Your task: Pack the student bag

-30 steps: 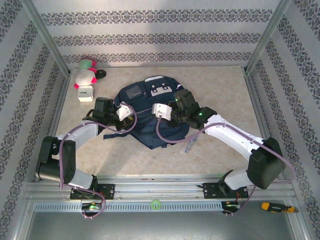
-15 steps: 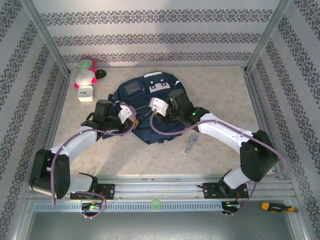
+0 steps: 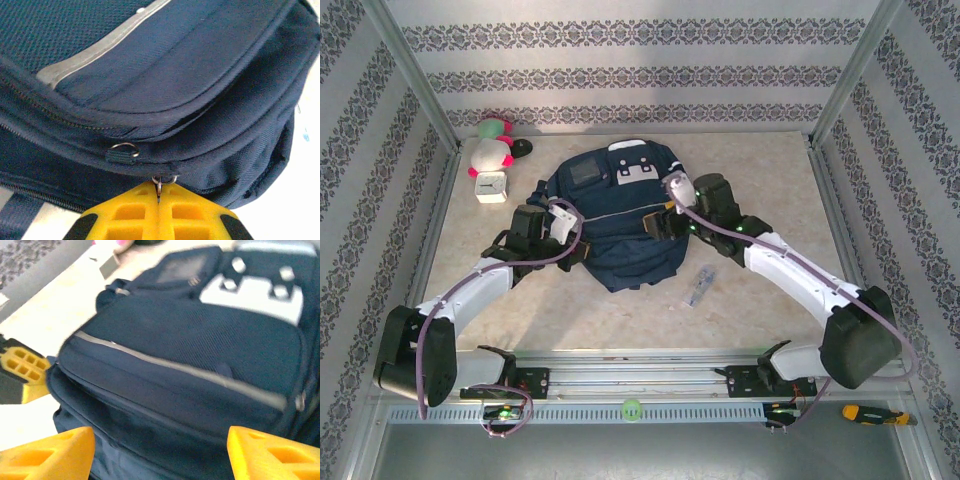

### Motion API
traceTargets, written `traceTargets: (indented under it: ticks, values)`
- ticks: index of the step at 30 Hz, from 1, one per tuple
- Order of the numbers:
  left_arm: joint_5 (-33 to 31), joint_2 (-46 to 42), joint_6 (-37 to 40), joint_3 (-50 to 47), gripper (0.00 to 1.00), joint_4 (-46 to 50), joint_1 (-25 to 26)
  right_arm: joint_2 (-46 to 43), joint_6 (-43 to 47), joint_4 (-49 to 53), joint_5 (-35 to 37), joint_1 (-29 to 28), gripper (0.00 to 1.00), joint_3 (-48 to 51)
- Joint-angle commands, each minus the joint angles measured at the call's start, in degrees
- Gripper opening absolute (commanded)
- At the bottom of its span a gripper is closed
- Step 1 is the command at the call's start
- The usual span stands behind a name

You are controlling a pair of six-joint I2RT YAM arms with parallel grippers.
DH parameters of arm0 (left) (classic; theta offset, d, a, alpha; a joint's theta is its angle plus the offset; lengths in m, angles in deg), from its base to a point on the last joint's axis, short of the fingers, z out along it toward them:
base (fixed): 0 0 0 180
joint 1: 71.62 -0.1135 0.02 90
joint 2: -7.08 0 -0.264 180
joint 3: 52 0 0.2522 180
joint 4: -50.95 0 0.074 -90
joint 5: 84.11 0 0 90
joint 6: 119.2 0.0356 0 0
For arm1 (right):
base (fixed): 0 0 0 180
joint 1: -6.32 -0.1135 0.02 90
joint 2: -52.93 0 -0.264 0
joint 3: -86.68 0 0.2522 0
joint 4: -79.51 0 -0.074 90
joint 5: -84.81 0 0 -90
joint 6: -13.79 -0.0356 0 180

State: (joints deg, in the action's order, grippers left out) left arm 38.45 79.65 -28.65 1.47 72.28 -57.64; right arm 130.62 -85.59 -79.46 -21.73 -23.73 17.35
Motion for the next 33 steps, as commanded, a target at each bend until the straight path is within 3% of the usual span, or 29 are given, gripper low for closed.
traceTargets:
  ticks: [1, 10, 21, 23, 25, 26, 28, 33]
  values:
    - [-2.7, -0.2, -5.6, 0.6, 0.0, 4.5, 1.0, 1.5, -15.7, -1.6, 0.3, -0.2, 0.68, 6.3]
    - [2.3, -1.2, -6.8, -0.3, 0.0, 2.3, 8.0, 7.3, -23.4, -10.8, 3.2, -3.5, 0.55, 9.6]
    - [3.1, 2.0, -18.5, 0.6, 0.0, -11.5, 18.5, 10.5, -26.7, -17.1, 4.9, -6.4, 0.49, 8.9]
    - [2.8, 2.8, -20.7, 1.2, 0.08, -14.0, 19.4, 9.3, -26.1, -16.5, 5.2, -6.1, 0.5, 9.1]
    - [1.5, 2.5, -21.6, 1.9, 0.29, -13.8, 19.4, 7.0, -25.1, -15.2, 4.8, -5.4, 0.54, 9.5]
    - [0.8, 1.9, -19.8, 2.4, 0.39, -11.8, 19.3, 5.3, -24.1, -14.0, 4.5, -4.9, 0.56, 9.9]
    - [-1.3, -0.2, -14.3, 3.7, 0.5, -6.1, 18.9, 1.3, -21.9, -11.6, 3.7, -4.0, 0.57, 10.5]
    - [0.2, -7.9, 0.9, 4.8, 0.62, 5.5, 13.8, -7.4, -15.6, -6.0, -0.9, -2.0, 0.58, 11.3]
